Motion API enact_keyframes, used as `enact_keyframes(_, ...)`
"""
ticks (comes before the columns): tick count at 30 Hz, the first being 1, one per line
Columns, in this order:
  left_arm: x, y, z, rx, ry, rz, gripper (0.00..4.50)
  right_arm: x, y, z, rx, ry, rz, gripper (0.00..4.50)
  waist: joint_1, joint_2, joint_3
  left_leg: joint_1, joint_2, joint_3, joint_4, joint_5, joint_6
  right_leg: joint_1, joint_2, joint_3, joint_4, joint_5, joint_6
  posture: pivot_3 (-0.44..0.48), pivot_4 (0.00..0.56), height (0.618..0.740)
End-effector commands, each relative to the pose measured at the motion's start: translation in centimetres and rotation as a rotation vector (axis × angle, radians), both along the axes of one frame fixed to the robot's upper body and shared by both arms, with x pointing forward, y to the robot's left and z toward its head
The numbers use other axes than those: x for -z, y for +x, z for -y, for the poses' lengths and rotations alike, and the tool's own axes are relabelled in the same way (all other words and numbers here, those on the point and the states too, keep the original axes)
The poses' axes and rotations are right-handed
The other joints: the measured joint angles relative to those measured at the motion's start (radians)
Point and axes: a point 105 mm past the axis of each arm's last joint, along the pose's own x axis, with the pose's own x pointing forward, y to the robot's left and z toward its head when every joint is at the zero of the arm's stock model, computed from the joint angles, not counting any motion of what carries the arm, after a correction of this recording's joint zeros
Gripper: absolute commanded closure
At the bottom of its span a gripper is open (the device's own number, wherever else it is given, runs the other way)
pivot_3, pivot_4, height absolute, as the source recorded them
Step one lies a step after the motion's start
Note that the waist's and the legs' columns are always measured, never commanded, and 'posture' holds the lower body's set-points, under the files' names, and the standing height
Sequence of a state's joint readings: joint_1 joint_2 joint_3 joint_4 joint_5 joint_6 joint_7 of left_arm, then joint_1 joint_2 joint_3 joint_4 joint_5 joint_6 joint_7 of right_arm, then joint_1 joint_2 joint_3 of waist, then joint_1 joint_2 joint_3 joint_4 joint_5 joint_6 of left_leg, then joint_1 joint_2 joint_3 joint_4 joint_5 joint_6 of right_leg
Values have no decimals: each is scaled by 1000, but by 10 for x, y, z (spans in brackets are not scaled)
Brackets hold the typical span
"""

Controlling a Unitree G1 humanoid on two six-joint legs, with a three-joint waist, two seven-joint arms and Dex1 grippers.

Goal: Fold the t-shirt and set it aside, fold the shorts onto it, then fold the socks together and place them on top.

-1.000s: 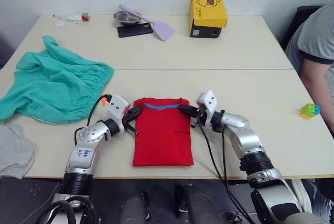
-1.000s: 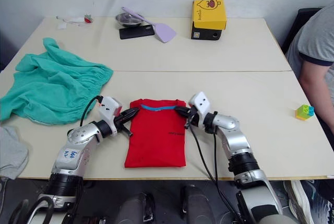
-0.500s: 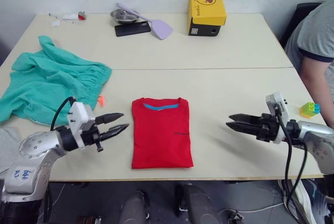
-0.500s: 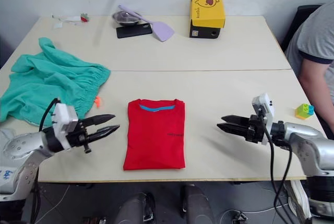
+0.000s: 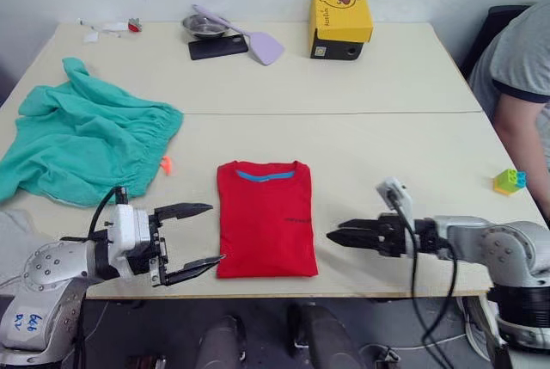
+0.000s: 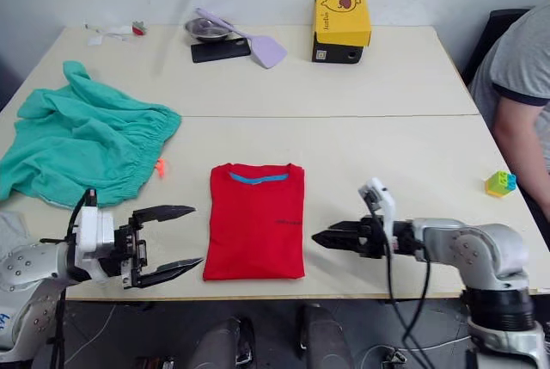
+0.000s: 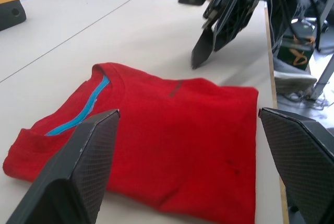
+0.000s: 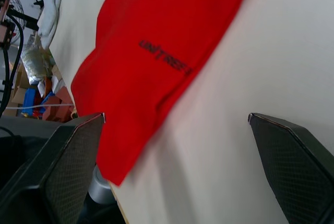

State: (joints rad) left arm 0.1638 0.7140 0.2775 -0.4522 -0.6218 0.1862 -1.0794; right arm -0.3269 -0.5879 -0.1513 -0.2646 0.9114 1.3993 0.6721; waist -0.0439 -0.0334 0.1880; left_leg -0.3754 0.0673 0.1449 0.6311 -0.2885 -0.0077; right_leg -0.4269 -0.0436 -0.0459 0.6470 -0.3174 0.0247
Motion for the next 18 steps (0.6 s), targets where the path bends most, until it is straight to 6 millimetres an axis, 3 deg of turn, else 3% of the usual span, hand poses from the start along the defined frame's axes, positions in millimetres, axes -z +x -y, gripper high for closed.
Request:
enact_keyframes(1,-10,-6,0,9,-10,28,29,17,0,-14,0,-61,-44,0,-6,-1,-1,0,0,0,-1,0,0,0,0,0,0,0,0,0,150,740)
enact_keyframes(6,-9,-7,-3,-4,3,34,29,18,2,-36,-27,-45,-61,0,-23,-3,-2,2,1,0,-1,1,-1,1,1,0,0,0,0,0,150,740)
enact_keyframes(11,-9,-5,-7,-16,16,51,29,20,-10,-62,-125,-42,-144,0,-40,-5,-3,3,1,0,-3,4,-3,1,1,0,1,1,-3,0,150,740)
enact_keyframes(18,-5,-9,-6,-34,9,56,29,24,-17,-76,-168,-51,-160,0,-45,-5,-4,4,2,0,-6,4,-5,0,3,0,2,0,-6,0,150,740)
